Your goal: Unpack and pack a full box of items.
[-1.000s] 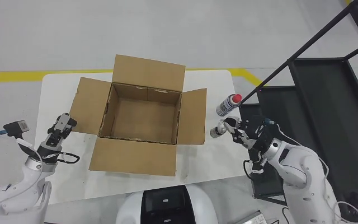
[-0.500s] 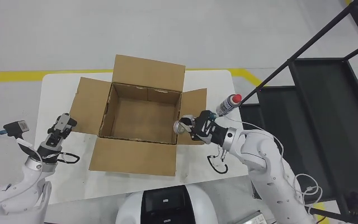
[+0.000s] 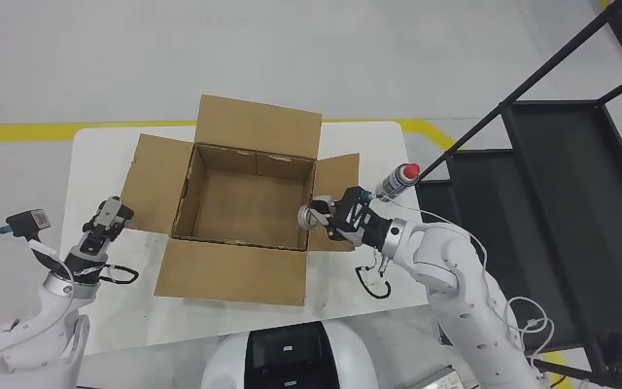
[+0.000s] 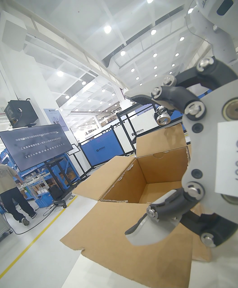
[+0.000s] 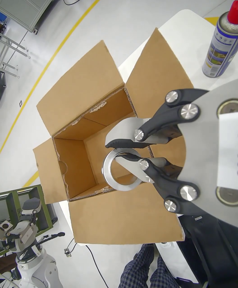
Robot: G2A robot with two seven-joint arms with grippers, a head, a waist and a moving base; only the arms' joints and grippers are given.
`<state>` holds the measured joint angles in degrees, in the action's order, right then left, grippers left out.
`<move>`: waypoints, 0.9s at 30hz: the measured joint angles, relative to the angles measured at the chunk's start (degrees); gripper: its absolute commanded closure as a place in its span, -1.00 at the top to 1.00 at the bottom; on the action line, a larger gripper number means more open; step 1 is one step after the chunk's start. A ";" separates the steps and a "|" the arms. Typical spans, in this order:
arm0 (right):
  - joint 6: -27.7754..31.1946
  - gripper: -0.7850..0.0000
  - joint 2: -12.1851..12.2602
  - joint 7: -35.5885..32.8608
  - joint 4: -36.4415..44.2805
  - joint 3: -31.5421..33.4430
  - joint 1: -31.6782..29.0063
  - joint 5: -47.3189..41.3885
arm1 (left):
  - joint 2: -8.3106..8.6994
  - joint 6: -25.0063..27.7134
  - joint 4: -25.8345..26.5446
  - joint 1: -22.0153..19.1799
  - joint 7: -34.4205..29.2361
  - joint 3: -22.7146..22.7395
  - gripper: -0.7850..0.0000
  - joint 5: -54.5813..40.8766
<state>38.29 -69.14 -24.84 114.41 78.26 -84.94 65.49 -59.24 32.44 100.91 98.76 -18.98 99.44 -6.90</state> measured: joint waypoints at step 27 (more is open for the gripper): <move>-19.39 -1.00 -6.31 -26.01 -18.05 -31.57 32.77 5.07 | 0.00 0.00 0.00 0.00 0.00 0.00 1.00 0.00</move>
<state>18.90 -75.45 -50.85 96.35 46.69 -52.17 70.56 -59.24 32.44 100.91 98.76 -18.98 99.44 -6.90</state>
